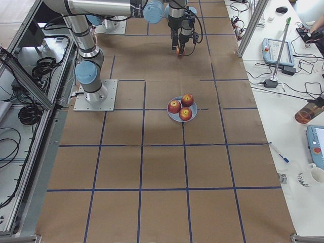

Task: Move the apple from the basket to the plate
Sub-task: 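Lower the apple onto the table center, open and raise the left gripper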

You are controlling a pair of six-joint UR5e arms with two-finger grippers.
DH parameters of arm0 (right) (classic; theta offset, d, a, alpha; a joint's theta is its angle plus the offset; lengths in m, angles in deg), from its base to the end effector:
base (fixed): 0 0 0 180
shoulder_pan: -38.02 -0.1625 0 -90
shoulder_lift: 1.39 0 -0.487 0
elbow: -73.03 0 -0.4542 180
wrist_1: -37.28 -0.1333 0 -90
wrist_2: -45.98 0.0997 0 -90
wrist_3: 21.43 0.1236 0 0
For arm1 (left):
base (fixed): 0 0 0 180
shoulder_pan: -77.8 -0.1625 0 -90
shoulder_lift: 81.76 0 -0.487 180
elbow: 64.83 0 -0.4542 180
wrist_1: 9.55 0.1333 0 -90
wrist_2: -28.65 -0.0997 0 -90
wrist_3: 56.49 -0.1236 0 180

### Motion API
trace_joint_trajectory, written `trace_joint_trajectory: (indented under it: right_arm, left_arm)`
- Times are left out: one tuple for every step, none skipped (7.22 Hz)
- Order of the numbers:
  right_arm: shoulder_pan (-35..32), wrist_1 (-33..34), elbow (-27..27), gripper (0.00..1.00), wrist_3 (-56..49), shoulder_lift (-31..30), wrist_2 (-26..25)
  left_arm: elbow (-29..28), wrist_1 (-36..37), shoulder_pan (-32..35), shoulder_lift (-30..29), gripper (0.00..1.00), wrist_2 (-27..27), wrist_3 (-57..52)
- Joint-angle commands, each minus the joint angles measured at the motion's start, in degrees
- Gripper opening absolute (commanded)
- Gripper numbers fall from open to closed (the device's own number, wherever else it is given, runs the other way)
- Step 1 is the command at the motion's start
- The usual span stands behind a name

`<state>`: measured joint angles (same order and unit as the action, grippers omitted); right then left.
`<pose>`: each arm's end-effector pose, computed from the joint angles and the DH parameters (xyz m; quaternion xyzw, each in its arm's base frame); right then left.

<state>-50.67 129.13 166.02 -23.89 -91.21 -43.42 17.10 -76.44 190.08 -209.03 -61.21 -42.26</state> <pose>0.1219 -0.5548 0.4985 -0.0100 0.9999 0.0113 0.0056 -0.4184 -0.6687 0.1950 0.0700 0.9961 0.0508 0.0155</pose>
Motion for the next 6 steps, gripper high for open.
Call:
trace_joint_trajectory:
  right_arm:
    - [0.00,0.00,0.00,1.00,0.00,0.00,0.02]
    - [0.00,0.00,0.00,1.00,0.00,0.00,0.02]
    - [0.00,0.00,0.00,1.00,0.00,0.00,-0.07]
    - [0.00,0.09,0.00,1.00,0.00,0.00,0.19]
    - [0.00,0.35,-0.09,1.00,0.61,0.00,-0.16]
    - [-0.17,0.53,-0.17,1.00,0.96,0.43,-0.07]
  left_arm:
    - [-1.15,-2.35,-1.26,5.24,0.99,-0.67,-1.04]
    - [-1.85,-7.07,-3.89,9.45,0.99,-0.93,-2.61]
    - [-3.25,-12.42,-6.44,12.54,0.99,-0.93,-4.89]
    - [-5.27,-18.30,-8.55,16.49,0.99,-1.02,-6.57]
    - [-7.03,-25.24,-11.62,20.01,0.99,-1.11,-9.80]
    - [-7.39,-29.57,-15.04,22.65,0.99,-1.20,-13.31]
